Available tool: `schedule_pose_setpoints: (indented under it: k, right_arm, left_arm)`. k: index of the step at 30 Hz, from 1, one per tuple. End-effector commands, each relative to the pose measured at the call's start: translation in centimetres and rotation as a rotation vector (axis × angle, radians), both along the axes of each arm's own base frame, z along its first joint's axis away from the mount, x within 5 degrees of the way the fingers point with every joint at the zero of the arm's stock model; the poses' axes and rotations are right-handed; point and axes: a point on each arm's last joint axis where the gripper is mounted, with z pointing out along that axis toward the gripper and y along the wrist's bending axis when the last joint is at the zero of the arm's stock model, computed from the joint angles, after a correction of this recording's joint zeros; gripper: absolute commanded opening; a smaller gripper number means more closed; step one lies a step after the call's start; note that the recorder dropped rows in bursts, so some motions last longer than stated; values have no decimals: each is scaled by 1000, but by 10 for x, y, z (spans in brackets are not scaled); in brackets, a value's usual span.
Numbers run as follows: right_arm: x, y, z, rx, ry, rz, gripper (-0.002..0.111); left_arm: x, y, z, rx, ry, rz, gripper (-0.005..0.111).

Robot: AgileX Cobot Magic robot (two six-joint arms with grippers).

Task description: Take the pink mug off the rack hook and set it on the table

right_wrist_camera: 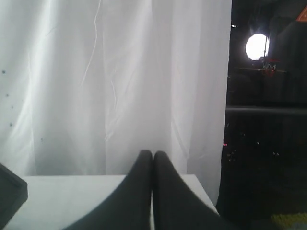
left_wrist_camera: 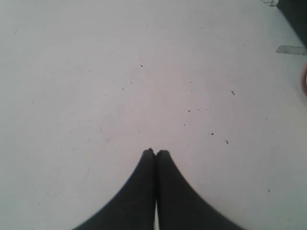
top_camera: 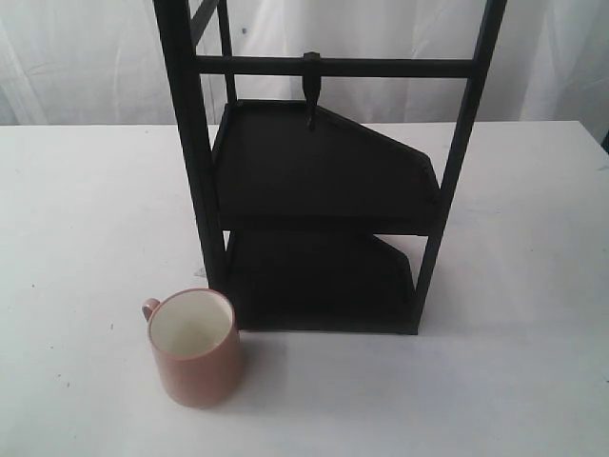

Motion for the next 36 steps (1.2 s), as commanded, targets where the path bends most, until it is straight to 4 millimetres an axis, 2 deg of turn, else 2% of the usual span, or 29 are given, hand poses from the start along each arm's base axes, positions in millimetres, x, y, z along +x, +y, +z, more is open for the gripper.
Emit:
schedule_pose_setpoints:
  k: [1,6,7,9,10,13,16,18,20,22,36]
  right_arm:
    - [9,2,-25,-19,76,22,0]
    - [20,10,-55,-213,-22,59,0]
    - [21,10,-63,-230,-49,48,0]
    - [21,9,-64,-185,-81,53,0]
    - [23,10,-72,-161,10,72,0]
    - [25,10,-84,-141,141,83,0]
    - [24,6,-101,-19,328,59,0]
    - [22,4,-109,-39,422,39,0]
    - [23,4,-108,-165,416,42,0]
    - [23,5,-108,-218,418,53,0]
    - [23,5,-109,-205,423,51,0]
  left_arm:
    - [-1,-1,-2,-4,15,-7,0]
    - [-1,-1,-2,-4,15,-7,0]
    - [-1,-1,-2,-4,15,-7,0]
    - [-1,-1,-2,-4,15,-7,0]
    - [-1,-1,-2,-4,15,-7,0]
    - [-1,-1,-2,-4,15,-7,0]
    - [-1,0,-2,-2,16,-7,0]
    - [-1,0,-2,-2,16,-7,0]
    - [-1,0,-2,-2,16,-7,0]
    - [-1,0,-2,-2,16,-7,0]
    - [-1,0,-2,-2,16,-7,0]
